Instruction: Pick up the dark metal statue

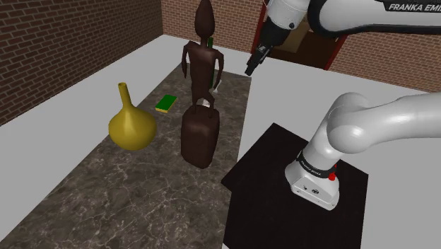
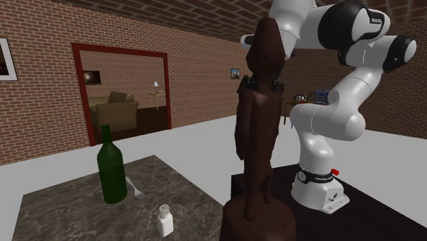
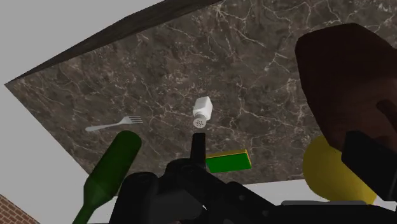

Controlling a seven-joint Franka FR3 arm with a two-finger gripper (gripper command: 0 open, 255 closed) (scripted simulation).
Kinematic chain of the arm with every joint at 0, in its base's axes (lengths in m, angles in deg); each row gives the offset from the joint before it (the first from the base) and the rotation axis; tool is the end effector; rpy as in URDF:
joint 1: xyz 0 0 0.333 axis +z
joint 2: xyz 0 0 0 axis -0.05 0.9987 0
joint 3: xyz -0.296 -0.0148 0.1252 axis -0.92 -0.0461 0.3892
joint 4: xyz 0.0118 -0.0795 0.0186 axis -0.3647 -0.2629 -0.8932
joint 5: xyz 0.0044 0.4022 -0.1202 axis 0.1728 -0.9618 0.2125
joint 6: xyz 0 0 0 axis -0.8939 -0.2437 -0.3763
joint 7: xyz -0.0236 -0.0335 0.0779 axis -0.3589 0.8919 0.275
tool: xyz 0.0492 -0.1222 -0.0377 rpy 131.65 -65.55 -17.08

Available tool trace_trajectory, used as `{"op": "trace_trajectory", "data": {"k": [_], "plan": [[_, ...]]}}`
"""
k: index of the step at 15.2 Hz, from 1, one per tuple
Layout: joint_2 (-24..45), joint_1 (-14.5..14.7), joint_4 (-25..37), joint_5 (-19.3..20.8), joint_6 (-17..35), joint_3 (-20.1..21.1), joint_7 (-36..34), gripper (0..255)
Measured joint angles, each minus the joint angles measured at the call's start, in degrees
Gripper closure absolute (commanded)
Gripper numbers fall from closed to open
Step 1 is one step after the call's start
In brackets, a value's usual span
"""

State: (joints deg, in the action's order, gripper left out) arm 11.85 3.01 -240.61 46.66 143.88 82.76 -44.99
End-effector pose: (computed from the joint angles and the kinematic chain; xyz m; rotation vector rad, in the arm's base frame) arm 0.3178 0.0674 0.5061 2.9813 0.2164 0.4419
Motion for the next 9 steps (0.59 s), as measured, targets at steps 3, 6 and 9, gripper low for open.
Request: {"op": "trace_trajectory", "data": {"k": [3, 6, 9], "plan": [[-3.0, 2.2, -5.6, -1.2, 9.5, 4.5, -3.8, 0], [-5.6, 4.2, -11.1, -1.8, 19.5, 9.5, -7.8, 0], [-3.9, 4.4, -14.5, -1.9, 31.6, 16.8, -13.6, 0]]}}
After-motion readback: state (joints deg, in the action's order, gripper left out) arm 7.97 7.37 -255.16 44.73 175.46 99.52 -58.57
